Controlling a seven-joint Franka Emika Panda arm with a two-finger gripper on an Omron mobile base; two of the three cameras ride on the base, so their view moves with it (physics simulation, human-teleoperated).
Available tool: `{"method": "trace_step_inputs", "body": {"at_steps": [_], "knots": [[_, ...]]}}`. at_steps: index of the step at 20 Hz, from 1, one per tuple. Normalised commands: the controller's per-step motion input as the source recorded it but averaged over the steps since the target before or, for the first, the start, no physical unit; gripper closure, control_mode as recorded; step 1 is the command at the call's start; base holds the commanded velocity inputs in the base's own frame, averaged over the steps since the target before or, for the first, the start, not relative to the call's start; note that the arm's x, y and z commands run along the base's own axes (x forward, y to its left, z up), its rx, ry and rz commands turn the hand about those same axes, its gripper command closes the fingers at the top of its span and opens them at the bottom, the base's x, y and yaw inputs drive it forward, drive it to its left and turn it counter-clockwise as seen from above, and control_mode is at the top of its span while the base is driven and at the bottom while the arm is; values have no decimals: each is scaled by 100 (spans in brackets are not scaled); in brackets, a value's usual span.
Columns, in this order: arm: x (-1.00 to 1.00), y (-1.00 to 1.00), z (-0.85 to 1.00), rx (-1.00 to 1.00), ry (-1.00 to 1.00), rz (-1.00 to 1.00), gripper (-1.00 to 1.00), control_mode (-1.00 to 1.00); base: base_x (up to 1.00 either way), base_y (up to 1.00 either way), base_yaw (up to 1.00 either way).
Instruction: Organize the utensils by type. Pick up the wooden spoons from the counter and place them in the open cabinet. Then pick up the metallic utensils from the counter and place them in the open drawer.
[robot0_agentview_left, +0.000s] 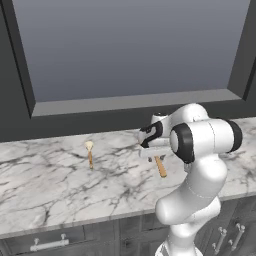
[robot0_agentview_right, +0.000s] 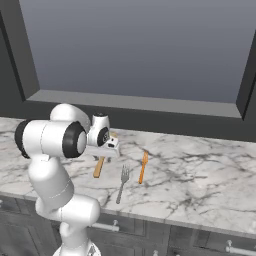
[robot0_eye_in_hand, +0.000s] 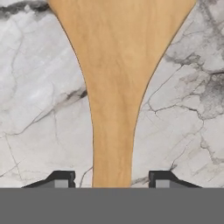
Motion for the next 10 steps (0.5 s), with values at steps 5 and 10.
{"method": "trace_step_inputs", "body": {"at_steps": [5,10], "knots": [[0,0,12,0,0,0,100,-100,0,0,0],[-7,0,53,2,0,6,100,-100,0,0,0]]}}
